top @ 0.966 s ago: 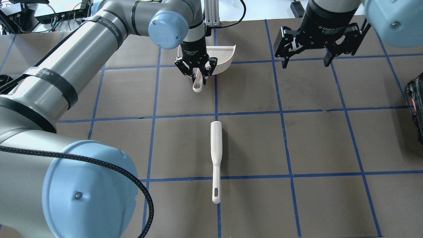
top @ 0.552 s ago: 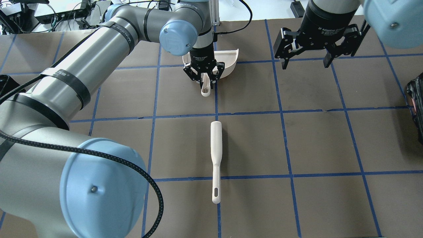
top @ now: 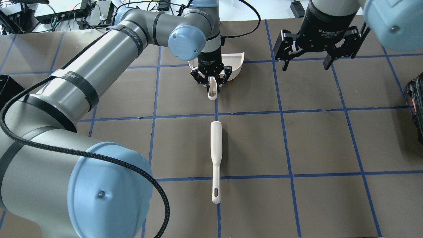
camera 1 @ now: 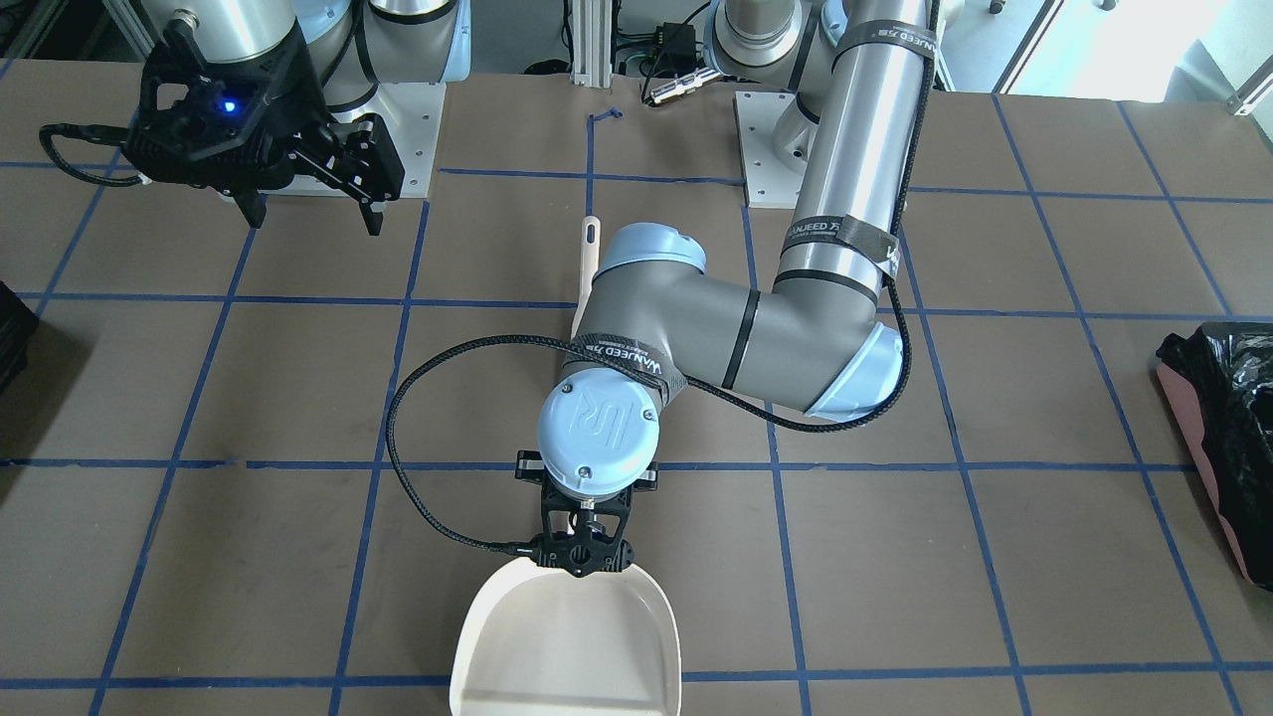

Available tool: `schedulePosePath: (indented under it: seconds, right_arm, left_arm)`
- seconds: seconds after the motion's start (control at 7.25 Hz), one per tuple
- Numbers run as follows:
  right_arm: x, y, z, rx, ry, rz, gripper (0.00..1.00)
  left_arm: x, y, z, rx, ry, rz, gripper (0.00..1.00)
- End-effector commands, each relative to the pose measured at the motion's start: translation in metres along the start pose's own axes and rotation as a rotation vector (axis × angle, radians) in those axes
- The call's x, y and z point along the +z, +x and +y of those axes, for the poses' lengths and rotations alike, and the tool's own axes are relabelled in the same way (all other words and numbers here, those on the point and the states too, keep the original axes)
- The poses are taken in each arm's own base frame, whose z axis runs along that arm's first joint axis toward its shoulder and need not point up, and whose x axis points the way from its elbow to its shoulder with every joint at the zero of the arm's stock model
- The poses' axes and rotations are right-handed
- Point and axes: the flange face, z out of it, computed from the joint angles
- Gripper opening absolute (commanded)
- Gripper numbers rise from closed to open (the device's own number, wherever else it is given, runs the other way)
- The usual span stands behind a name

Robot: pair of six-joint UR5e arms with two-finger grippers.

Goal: Sweep and dump trash in nearest bin
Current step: 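Lower the dustpan onto the table and open the left gripper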

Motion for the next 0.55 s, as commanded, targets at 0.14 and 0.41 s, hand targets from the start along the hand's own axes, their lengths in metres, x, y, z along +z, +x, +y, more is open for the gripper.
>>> schedulePosePath:
  seconds: [0.14, 0.41]
  right_arm:
    - [-0.0007, -0.0001, 0.0007, 0.0, 0.001, -0.001, 1.0]
    - [-0.0007, -0.0001, 0.0007, 0.0, 0.001, -0.001, 1.0]
  left_arm:
    - [-0.0066, -0.0002, 0.0042, 0.018, 0.006, -0.008, 0.0]
    - [0.0002, -0.0004, 0.0019, 0.014, -0.003, -0.01, 0.0]
